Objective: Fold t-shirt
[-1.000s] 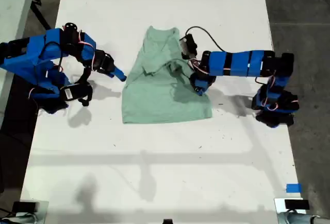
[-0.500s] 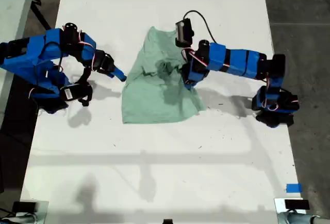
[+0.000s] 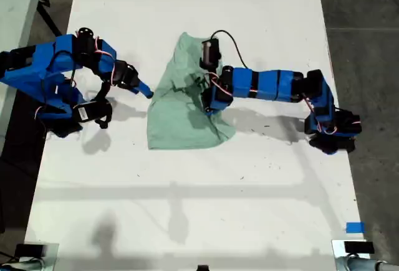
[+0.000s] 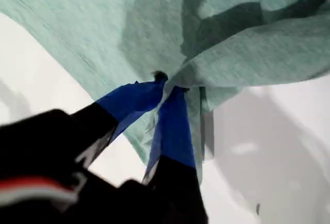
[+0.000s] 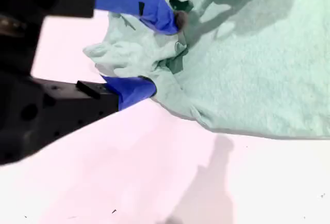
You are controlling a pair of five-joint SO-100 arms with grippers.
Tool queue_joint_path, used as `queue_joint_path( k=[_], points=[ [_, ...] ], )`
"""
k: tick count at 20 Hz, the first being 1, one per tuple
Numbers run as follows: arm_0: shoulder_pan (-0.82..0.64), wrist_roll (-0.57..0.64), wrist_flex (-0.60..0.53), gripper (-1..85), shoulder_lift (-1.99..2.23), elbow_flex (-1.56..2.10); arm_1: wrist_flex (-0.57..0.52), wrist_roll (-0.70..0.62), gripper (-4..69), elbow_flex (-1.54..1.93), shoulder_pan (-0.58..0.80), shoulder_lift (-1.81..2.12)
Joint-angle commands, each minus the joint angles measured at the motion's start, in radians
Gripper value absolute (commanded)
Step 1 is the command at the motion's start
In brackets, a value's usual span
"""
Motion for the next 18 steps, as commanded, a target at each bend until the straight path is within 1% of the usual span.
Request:
queue_joint_path(
  k=[1, 5, 11, 16, 18],
  points=[
    [0.017, -0.009, -0.032, 19.7, 0.015, -0.009, -0.077, 0.060, -1.0, -0.087, -0.017, -0.020],
    [0.026, -0.011, -0.077, 19.8, 0.000, 0.009, -0.149, 0.130, -1.0, -0.087, 0.005, -0.094],
    [0.031, -0.012, -0.126, 20.0, -0.025, 0.043, -0.152, 0.216, -1.0, -0.109, 0.040, -0.103],
    [0.041, -0.012, -0.161, 20.2, -0.061, 0.041, -0.176, 0.265, -1.0, -0.109, 0.074, -0.106],
    [0.041, -0.012, -0.167, 20.2, -0.067, 0.041, -0.207, 0.276, -1.0, -0.109, 0.083, -0.124]
  ],
)
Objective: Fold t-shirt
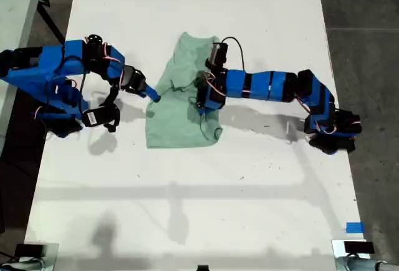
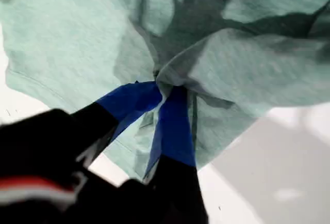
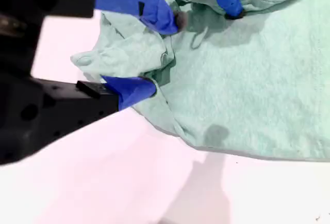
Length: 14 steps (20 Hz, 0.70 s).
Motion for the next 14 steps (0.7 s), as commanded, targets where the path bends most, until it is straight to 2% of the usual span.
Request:
queue_joint_path(
  k=[1, 4, 5, 6, 8, 10, 14],
  points=[
    [0.021, -0.012, -0.025, 20.2, 0.000, -0.012, -0.091, 0.009, -1.0, -0.064, 0.028, -0.005],
    [0.021, -0.012, -0.026, 20.2, -0.003, -0.011, -0.147, 0.012, 1.1, -0.064, 0.011, -0.028],
    [0.021, -0.012, -0.025, 20.2, -0.003, -0.009, -0.143, 0.008, 13.8, -0.064, 0.005, -0.026],
    [0.021, -0.012, -0.025, 20.2, -0.002, -0.006, -0.124, 0.003, 21.5, -0.064, -0.002, -0.012],
    [0.021, -0.012, -0.025, 20.3, -0.002, -0.002, -0.074, -0.012, 27.7, -0.064, -0.011, 0.035],
    [0.021, -0.011, -0.025, 20.3, -0.002, -0.002, 0.009, -0.023, 29.5, -0.064, -0.014, 0.103],
    [0.023, -0.012, -0.028, 20.3, 0.000, -0.002, 0.175, -0.054, 28.7, -0.064, -0.011, 0.272]
  ],
)
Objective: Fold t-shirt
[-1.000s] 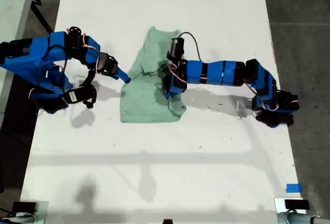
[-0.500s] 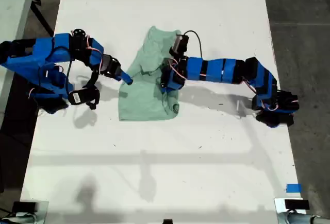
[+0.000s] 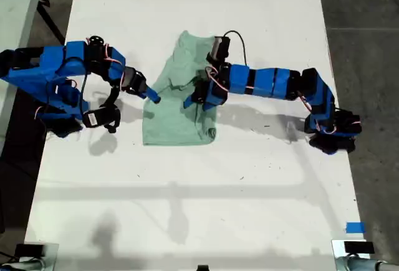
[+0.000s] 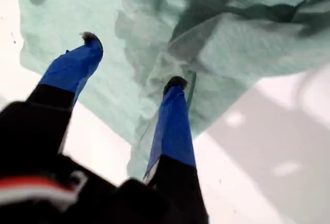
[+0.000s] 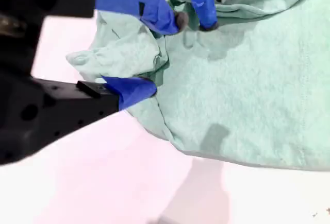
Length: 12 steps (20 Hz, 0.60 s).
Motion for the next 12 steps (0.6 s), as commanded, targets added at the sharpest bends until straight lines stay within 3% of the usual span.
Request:
queue_joint_path(
  k=[1, 7, 12],
  points=[
    [0.017, -0.012, -0.018, 20.2, 0.009, -0.009, 0.110, -0.032, 27.7, -0.063, -0.009, 0.210],
    [0.018, -0.014, -0.008, 20.0, 0.029, -0.009, 0.304, -0.091, 25.3, 0.066, 0.037, 0.531],
    [0.028, -0.095, 0.054, 20.2, 0.071, 0.031, 0.313, -0.086, 21.4, 0.430, 0.058, 0.841]
  ],
)
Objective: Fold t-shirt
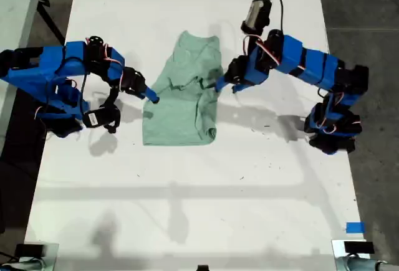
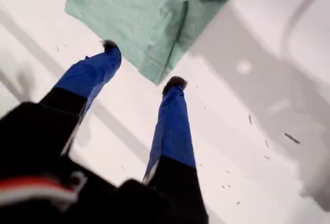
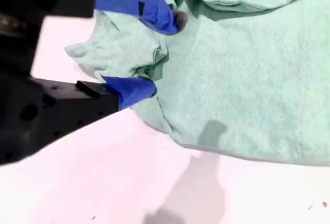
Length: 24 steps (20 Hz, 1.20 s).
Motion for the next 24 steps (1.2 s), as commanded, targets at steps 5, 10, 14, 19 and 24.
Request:
queue_joint_path(
  k=[5, 10, 14, 19, 24],
  points=[
    [0.071, -0.225, -0.015, 20.2, 0.066, 0.149, -0.046, 0.055, 20.1, 0.399, 0.014, 0.436],
    [0.069, -0.313, -0.121, 20.0, 0.063, 0.259, -0.074, 0.069, 19.2, 0.563, 0.015, 0.627],
    [0.058, -0.314, -0.184, 20.0, 0.023, 0.284, -0.081, 0.074, 18.6, 0.603, 0.012, 0.653],
    [0.046, -0.325, -0.249, 20.1, -0.107, 0.287, -0.086, 0.071, 18.1, 0.604, 0.005, 0.660],
    [0.028, -0.339, -0.344, 19.8, -0.273, 0.282, -0.095, 0.083, 17.6, 0.638, -0.005, 0.687]
  ],
)
